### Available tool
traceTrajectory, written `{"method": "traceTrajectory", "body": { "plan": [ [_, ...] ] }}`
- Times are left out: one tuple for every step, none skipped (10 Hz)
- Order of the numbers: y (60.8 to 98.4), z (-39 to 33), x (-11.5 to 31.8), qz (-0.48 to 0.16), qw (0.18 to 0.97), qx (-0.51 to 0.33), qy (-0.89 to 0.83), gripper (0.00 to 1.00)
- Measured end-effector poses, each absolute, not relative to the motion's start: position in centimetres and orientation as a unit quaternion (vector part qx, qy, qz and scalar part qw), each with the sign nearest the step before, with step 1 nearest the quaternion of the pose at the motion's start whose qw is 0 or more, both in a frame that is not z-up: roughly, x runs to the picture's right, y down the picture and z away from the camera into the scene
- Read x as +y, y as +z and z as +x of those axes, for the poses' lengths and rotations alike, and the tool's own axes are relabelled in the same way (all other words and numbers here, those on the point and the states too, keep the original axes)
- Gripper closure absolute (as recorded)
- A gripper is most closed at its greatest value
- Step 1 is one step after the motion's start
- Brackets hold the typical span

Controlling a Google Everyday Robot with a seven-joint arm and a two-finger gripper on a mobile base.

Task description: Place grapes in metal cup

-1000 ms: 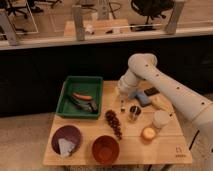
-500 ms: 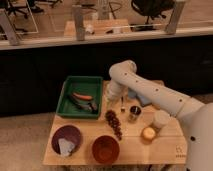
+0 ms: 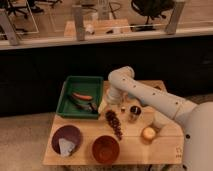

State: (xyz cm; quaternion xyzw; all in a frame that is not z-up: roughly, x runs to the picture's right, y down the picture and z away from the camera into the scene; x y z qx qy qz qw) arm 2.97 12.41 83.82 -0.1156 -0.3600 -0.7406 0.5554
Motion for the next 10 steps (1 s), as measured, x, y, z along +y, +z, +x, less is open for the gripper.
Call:
{"method": "traceTrajectory", "body": {
  "plan": [
    [84.2, 3.2, 13.0, -0.112, 0.55, -0.361, -0.745, 0.25],
    [84.4, 3.4, 13.3, -0.109, 0.546, -0.362, -0.747, 0.25],
    [84.6, 3.7, 13.9, -0.109, 0.54, -0.363, -0.751, 0.25],
    [84.9, 3.9, 14.2, -0.111, 0.536, -0.359, -0.756, 0.25],
    [85.2, 4.1, 14.6, -0.113, 0.531, -0.354, -0.762, 0.25],
    [85.4, 4.2, 14.8, -0.114, 0.528, -0.348, -0.766, 0.25],
    [85.9, 4.6, 15.3, -0.117, 0.524, -0.341, -0.771, 0.28],
    [86.4, 4.9, 15.9, -0.124, 0.519, -0.332, -0.778, 0.35],
    [86.8, 4.6, 16.6, -0.129, 0.508, -0.325, -0.787, 0.48],
    [86.9, 4.5, 16.9, -0.131, 0.503, -0.322, -0.791, 0.56]
  ]
}}
